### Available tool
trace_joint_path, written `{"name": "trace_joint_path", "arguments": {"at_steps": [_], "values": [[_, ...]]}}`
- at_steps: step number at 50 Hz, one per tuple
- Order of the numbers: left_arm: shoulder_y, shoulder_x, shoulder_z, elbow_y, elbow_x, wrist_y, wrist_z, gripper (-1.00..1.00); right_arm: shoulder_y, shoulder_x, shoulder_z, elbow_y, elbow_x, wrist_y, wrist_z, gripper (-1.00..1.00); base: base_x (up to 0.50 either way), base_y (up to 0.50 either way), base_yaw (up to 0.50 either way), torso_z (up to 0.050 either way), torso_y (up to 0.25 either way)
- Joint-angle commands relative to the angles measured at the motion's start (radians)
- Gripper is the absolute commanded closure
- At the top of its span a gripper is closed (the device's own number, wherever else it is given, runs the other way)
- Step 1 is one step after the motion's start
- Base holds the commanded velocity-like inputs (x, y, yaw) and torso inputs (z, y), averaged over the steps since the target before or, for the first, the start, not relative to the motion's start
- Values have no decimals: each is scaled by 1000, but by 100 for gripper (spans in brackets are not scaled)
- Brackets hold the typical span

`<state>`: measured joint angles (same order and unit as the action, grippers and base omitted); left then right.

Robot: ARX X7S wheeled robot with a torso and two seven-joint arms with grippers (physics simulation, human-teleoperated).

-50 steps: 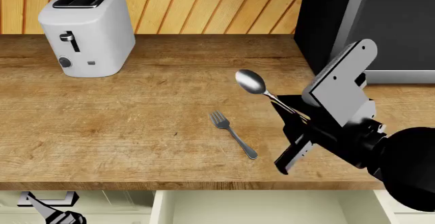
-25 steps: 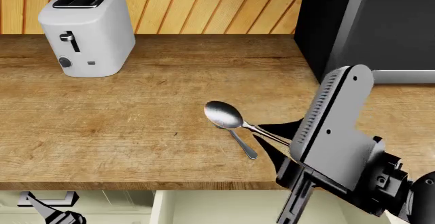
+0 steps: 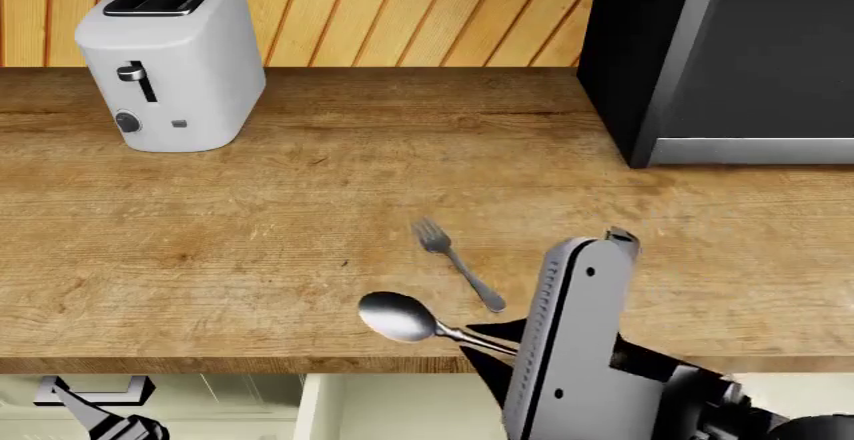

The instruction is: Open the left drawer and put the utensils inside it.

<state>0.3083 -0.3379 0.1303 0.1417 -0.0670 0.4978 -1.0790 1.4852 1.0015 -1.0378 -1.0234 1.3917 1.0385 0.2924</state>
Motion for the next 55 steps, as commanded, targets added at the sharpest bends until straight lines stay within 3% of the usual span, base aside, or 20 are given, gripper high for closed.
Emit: {"name": "trace_joint_path", "arguments": {"at_steps": [1, 7, 11, 55], "values": [[1, -1, 0, -1, 0, 1, 0, -100, 262, -42, -388, -24, 9, -120, 96, 100, 0, 0, 0, 0, 0], [0, -1, 1, 0, 0, -1, 0, -100, 459, -82, -749, -24, -44, -288, 162, 100, 0, 0, 0, 0, 0], [0, -2, 1, 0, -1, -4, 0, -100, 498, -119, -868, -22, -67, -324, 202, 100, 0, 0, 0, 0, 0], [6, 0, 3, -8, -3, 1, -3, -100, 436, -387, -945, 97, -72, -230, 322, 100, 0, 0, 0, 0, 0]]}}
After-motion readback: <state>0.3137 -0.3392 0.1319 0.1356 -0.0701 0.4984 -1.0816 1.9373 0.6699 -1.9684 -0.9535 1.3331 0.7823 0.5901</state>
